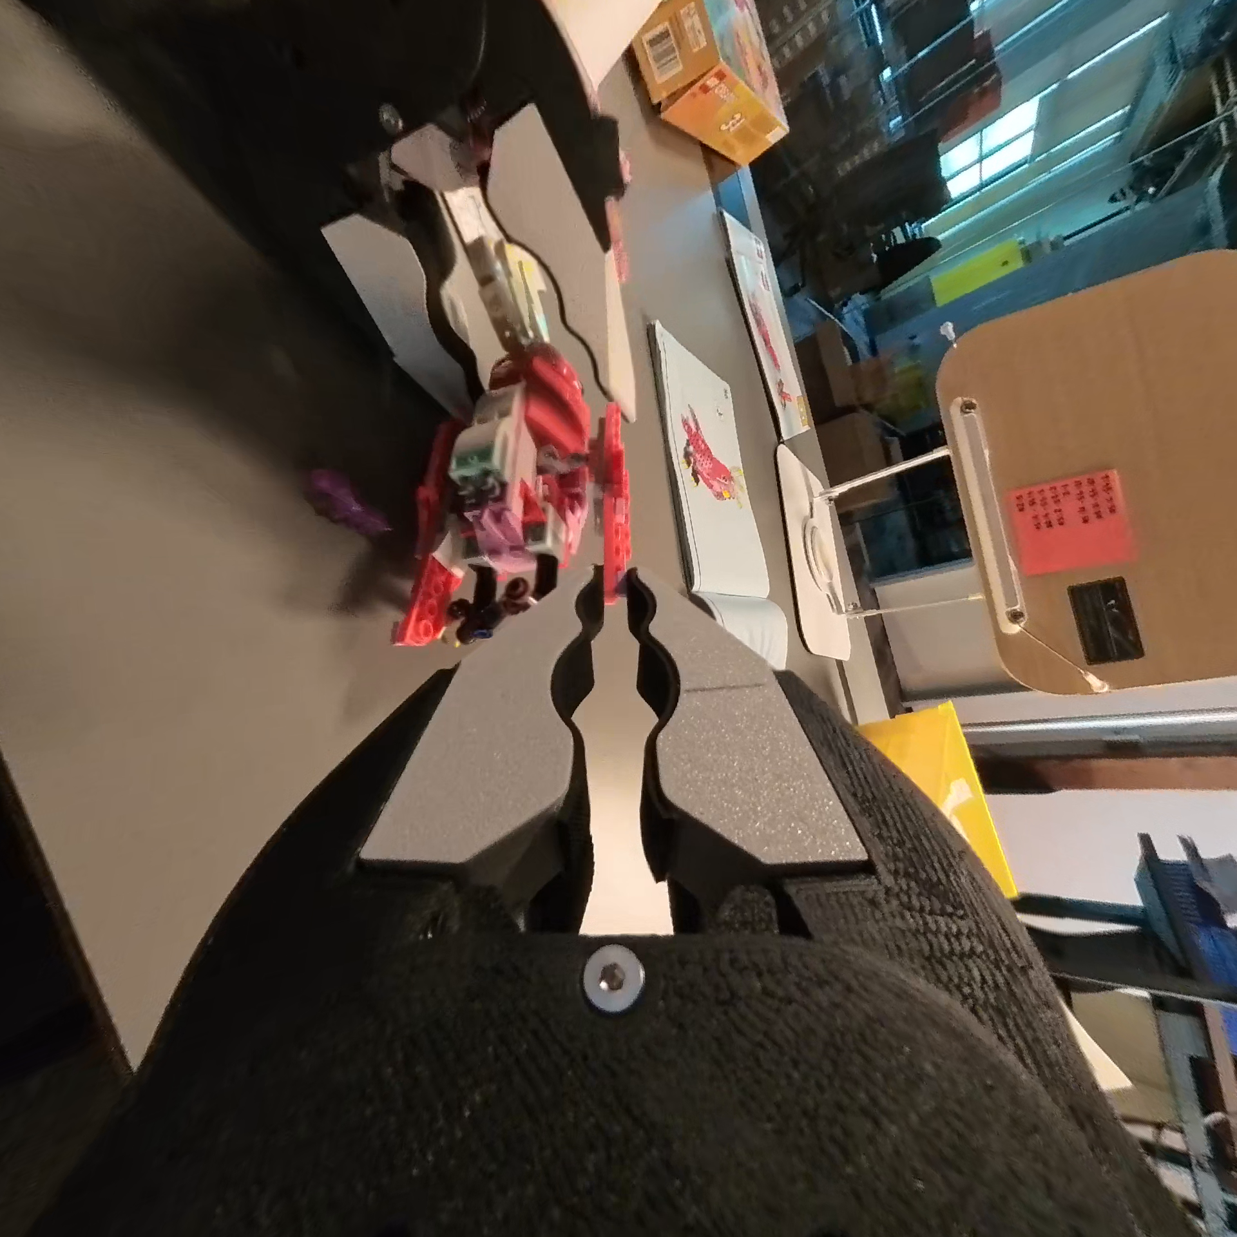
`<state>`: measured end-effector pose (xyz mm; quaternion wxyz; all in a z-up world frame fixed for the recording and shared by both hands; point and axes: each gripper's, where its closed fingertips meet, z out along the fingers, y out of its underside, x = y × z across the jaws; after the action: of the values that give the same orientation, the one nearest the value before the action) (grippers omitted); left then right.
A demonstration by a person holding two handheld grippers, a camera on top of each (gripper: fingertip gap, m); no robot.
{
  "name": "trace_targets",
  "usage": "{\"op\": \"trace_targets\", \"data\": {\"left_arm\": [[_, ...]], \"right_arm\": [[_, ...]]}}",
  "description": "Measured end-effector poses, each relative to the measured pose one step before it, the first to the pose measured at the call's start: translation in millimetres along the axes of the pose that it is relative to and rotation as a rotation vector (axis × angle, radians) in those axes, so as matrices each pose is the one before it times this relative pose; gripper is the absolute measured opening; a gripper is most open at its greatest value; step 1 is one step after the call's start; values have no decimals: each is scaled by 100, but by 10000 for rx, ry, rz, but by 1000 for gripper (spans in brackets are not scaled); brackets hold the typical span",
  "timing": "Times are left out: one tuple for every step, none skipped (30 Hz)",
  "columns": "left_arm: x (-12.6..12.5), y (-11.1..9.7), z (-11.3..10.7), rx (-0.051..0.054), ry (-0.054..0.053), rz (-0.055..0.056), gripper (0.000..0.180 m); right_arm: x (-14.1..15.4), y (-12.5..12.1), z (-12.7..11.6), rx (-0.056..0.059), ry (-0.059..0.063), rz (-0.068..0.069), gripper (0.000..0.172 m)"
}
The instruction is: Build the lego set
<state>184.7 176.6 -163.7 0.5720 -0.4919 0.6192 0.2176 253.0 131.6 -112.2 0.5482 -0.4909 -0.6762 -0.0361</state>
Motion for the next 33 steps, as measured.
{"op": "trace_targets", "data": {"left_arm": [[17, -69, 2, 13, -53, 80, 50], [47, -50, -1, 8, -10, 25, 49], [54, -2, -2, -7, 26, -37, 48], [95, 23, -15, -7, 69, -46, 47], [117, 0, -17, -4, 70, -3, 45], [98, -7, -26, -2, 26, 50, 43], [-10, -19, -29, -1, -59, 86, 42], [10, 18, -13, -24, -22, 9, 42], [13, 12, -15, -22, 27, -34, 42], [13, 35, -8, -36, 46, -49, 42], [24, 39, 2, -43, 58, -77, 42], [18, 36, 1, -51, 71, -87, 42], [16, 41, -10, -51, 64, -79, 42], [-13, 41, -16, -47, 49, -84, 42], [6, 32, -14, -29, 64, -85, 41], [17, 22, -28, -12, 55, -67, 41], [17, 24, -21, -7, 39, -42, 41], [13, 8, -14, -4, 15, -17, 41], [8, 0, -15, -9, -3, 9, 41], [-5, -7, -11, -10, -8, 19, 41], [7, -4, -14, -5, -12, 25, 41], [0, -12, -15, -1, -11, 23, 41], [-2, -3, -20, -1, -10, 27, 41], [0, 2, -7, -6, -13, 27, 41], [1, -10, -16, -9, -14, 19, 41], [0, 1, -12, -8, -12, 16, 41], [-3, -7, -2, -8, -8, 10, 41], [7, 4, -8, -10, -4, 2, 41], [-1, 2, -11, -11, -3, 5, 41], [-5, 0, -6, -7, -8, 12, 41], [0, 2, -12, -15, -2, 38, 41], [10, 9, -19, -11, 19, 16, 41], [17, 1, -14, -13, 29, -4, 41]], "right_arm": [[-120, -44, -18, 38, -47, -57, 3], [-124, -71, -23, 54, -52, -58, 3], [-96, -99, -44, 64, -25, -59, 3], [-62, -119, -59, 72, -11, -66, 3], [-80, -125, -65, 71, -26, -81, 3], [-79, -102, -71, 51, -14, -109, 3], [-40, -30, -63, 0, 17, -140, 3], [-42, 4, -80, -24, 31, -159, 3], [-32, -7, -85, -23, 42, -158, 3], [-38, -16, -94, -30, 47, -136, 4], [-27, -35, -105, -21, 51, -88, 4], [-37, -54, -96, -14, 49, -45, 3], [-21, -83, -88, -3, 63, -46, 3], [-1, -53, -75, -18, 77, -72, 3], [-10, -6, -18, -45, 72, -98, 3], [0, -42, -9, -24, 87, -122, 3], [-43, -84, 12, 5, 71, -155, 3], [-138, -94, 37, -6, 18, -200, 4], [-140, -75, 66, -25, 39, -256, 3], [-96, -47, 83, -42, 89, -304, 3], [-108, 16, 92, -72, 79, -315, 3], [-69, 117, 119, -116, 85, -268, 4], [-61, 104, 98, -71, 65, -172, 3], [-50, 56, 48, 1, 42, -64, 3], [-26, 38, 30, 24, 35, -34, 3], [-43, 21, 11, 26, 42, -102, 4], [-69, 6, 14, 14, 47, -212, 4], [-147, 28, 48, -25, 34, -301, 4], [-244, 74, 91, -64, -1, -318, 4], [-225, 129, 108, -98, 4, -251, 4], [-45, 136, 75, -96, 71, -133, 5], [10, 82, 16, -53, 14, 9, 5], [37, 80, -12, -66, -71, 150, 5]]}}
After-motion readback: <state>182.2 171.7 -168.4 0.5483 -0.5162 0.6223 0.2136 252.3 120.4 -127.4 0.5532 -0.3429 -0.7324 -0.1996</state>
